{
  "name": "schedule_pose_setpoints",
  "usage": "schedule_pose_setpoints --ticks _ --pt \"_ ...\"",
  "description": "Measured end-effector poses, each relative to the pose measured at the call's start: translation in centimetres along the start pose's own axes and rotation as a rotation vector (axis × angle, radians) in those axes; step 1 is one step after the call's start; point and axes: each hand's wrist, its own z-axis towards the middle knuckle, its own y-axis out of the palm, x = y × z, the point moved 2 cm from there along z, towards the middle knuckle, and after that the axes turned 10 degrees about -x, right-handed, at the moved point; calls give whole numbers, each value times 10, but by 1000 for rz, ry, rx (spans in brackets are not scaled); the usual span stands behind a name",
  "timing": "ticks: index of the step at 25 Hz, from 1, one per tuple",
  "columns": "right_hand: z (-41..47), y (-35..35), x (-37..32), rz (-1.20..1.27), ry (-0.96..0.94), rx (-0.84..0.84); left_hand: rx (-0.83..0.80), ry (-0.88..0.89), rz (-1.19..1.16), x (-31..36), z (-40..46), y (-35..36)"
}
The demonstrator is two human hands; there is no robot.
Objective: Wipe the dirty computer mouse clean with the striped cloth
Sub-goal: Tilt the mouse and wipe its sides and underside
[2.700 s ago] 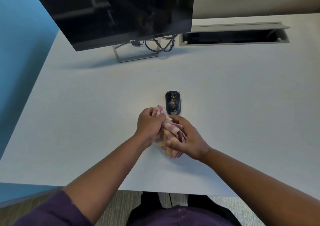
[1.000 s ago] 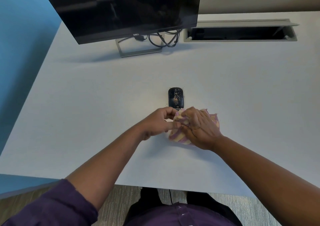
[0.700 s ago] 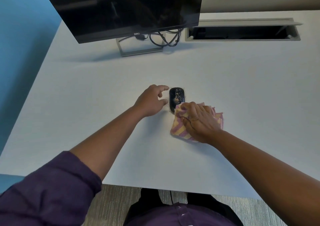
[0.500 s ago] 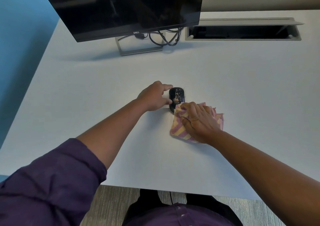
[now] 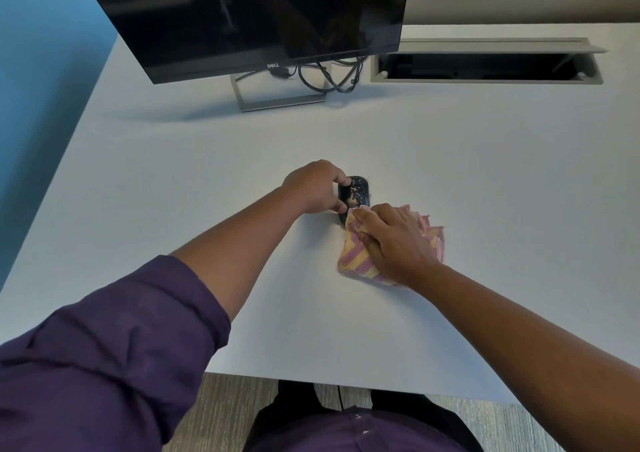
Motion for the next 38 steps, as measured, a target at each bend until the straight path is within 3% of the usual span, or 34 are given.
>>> schedule_pose_setpoints --ticks 9,20,28,35,38 --pt "10 -3 -10 -49 -31 -20 -21 -44 77 8 3 -10" --pt "-12 2 16 213 205 31 -27 -28 55 6 0 -6" --pt "-1 -5 15 401 353 86 -62 -18 -84 6 -9 3" --pt "-4 6 8 82 458 -104 19 -77 -52 10 -11 10" --pt "0 3 5 69 437 -84 16 -98 -12 16 -11 7"
